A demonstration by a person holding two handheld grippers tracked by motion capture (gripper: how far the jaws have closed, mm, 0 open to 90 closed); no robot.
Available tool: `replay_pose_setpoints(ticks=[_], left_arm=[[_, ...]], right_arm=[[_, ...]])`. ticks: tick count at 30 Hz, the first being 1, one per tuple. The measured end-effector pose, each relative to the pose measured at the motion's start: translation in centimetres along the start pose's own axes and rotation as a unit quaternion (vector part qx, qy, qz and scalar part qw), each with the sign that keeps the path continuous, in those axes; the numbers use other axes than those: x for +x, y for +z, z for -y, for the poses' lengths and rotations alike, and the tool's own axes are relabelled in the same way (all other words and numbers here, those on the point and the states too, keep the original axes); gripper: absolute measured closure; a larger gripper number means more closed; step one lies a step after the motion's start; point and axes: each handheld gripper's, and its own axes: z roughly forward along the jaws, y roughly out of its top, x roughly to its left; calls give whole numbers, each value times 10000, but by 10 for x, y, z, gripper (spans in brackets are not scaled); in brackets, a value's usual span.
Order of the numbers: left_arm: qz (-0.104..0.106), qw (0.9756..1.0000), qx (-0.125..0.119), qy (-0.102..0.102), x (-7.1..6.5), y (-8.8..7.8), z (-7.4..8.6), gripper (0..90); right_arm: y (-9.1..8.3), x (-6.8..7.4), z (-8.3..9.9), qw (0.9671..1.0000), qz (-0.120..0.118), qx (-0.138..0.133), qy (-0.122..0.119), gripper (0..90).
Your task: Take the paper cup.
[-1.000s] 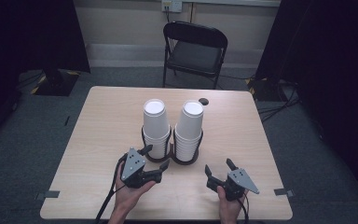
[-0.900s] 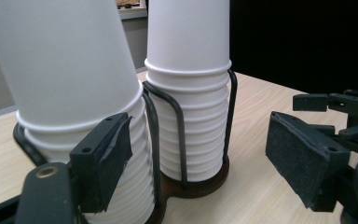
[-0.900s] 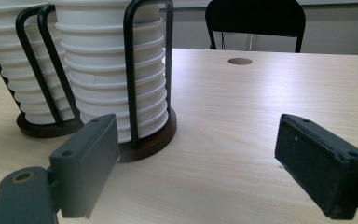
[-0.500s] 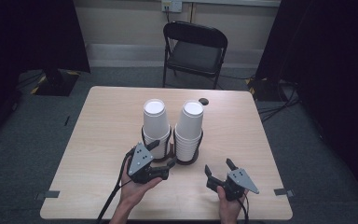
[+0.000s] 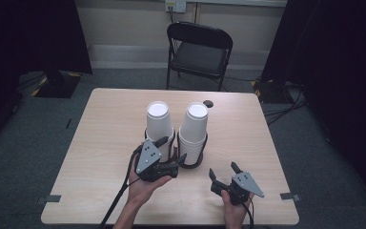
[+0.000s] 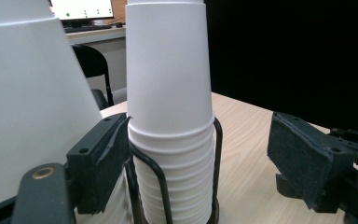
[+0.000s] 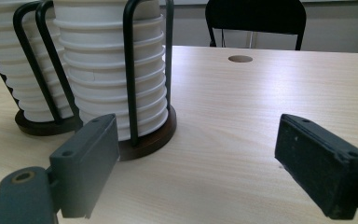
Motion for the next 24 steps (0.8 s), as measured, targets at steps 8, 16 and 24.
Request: replay_pose_setpoints(ticks=[8, 16, 24], left_arm=[[13, 10000, -81, 15, 1, 6, -10, 200], [125, 9998, -176, 22, -3, 15, -21, 198], [134, 9995, -298, 40, -5, 26, -38, 197]], right_arm=[[-1, -1, 0, 10000, 1, -29, 45, 130], [-1, -1, 0, 10000, -12, -37, 54, 130], [-1, -1, 0, 10000, -11, -48, 70, 130]])
